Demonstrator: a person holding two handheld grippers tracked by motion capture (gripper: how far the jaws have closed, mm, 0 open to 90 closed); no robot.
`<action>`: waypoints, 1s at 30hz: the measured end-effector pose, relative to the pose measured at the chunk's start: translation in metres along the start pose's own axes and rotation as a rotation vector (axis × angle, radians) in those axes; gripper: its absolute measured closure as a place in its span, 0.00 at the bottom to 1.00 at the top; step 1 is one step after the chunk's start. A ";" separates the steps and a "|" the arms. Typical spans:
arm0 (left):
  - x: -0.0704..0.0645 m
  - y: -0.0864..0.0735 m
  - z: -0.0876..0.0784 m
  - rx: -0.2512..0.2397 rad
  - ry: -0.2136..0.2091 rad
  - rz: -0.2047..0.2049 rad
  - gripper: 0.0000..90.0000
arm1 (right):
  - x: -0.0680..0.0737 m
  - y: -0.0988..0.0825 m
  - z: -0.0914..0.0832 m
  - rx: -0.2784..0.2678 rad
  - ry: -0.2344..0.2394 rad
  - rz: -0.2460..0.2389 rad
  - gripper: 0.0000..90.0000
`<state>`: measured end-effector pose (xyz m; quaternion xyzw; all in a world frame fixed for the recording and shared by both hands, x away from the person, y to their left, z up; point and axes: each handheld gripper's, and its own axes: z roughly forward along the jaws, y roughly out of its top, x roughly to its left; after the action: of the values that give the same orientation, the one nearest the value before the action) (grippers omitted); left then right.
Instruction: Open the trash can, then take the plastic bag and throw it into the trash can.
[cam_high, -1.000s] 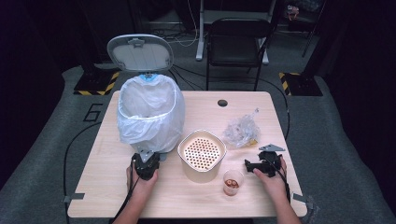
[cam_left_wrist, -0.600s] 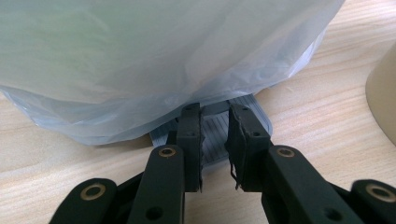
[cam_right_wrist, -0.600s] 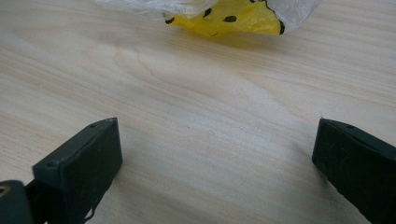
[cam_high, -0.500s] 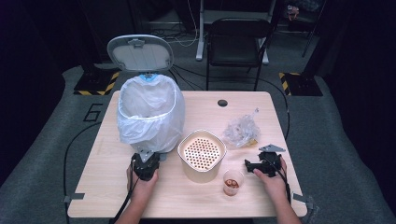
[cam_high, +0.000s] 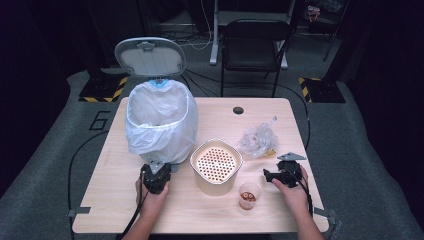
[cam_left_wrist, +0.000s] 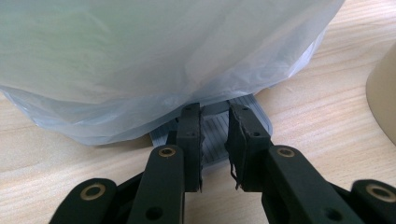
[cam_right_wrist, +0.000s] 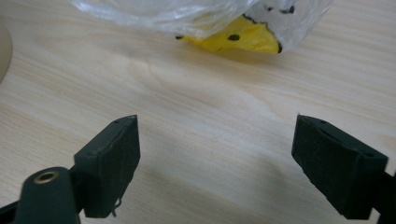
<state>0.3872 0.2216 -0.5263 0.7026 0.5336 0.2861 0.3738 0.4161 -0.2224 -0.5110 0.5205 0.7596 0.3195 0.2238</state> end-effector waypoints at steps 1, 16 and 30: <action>0.000 0.000 0.001 -0.009 0.003 -0.006 0.83 | -0.001 0.004 -0.005 -0.011 -0.003 0.016 0.21; 0.001 0.000 0.000 -0.001 0.001 0.003 0.83 | -0.020 0.051 -0.028 -0.049 0.034 0.001 0.28; -0.001 0.000 0.001 -0.013 0.001 -0.013 0.83 | -0.026 0.087 -0.004 -0.043 0.062 -0.006 0.09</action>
<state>0.3876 0.2210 -0.5270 0.6966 0.5366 0.2872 0.3799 0.4784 -0.2254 -0.4455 0.5032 0.7607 0.3508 0.2122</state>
